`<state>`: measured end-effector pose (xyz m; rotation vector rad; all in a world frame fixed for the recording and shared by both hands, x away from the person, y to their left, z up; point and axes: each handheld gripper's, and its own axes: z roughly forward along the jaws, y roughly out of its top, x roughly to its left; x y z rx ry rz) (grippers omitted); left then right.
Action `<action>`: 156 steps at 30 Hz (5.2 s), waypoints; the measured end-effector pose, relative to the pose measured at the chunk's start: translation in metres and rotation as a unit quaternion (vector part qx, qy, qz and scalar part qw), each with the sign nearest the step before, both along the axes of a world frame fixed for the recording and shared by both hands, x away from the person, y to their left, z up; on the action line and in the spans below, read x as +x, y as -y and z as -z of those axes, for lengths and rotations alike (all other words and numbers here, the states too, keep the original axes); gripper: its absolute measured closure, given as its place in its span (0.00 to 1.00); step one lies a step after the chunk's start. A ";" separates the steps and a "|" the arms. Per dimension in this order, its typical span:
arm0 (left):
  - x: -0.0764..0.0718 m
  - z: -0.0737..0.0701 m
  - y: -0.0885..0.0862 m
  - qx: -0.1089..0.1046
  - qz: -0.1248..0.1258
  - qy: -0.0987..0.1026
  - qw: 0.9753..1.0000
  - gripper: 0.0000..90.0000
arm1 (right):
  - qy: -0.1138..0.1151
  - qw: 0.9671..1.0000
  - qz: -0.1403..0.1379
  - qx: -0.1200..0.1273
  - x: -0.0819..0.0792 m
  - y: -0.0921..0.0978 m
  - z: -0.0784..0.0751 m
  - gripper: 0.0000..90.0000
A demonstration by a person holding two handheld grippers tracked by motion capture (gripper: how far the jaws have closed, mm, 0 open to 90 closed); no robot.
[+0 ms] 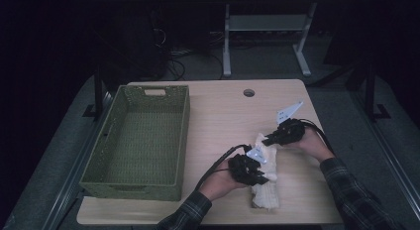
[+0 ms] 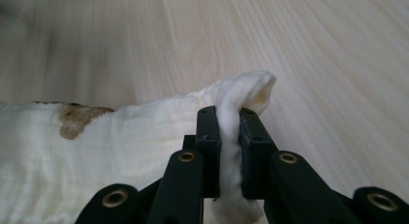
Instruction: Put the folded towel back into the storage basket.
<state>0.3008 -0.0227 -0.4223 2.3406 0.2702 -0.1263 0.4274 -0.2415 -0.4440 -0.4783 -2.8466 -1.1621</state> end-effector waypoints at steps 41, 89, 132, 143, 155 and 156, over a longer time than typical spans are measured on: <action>0.019 -0.127 -0.158 -0.025 -0.059 0.066 0.996 0.88 | 0.078 0.995 -0.066 0.013 0.046 -0.151 -0.124 0.90; 0.006 -0.093 -0.284 0.006 -0.113 0.065 0.991 0.61 | 0.082 0.988 -0.130 0.008 0.057 -0.314 -0.114 0.90; 0.029 -0.105 -0.220 -0.033 -0.124 0.068 0.989 0.39 | 0.090 0.993 -0.058 0.042 0.098 -0.247 -0.132 0.60; 0.033 -0.109 -0.173 -0.031 -0.156 0.073 0.985 0.37 | 0.082 0.995 -0.029 0.047 0.085 -0.176 -0.130 0.52; 0.032 -0.098 -0.125 -0.034 -0.180 0.071 0.980 0.33 | 0.093 0.994 -0.007 0.050 0.059 -0.115 -0.120 0.43; 0.032 -0.097 -0.123 -0.034 -0.181 0.070 0.980 0.32 | 0.094 0.994 -0.005 0.051 0.057 -0.110 -0.119 0.42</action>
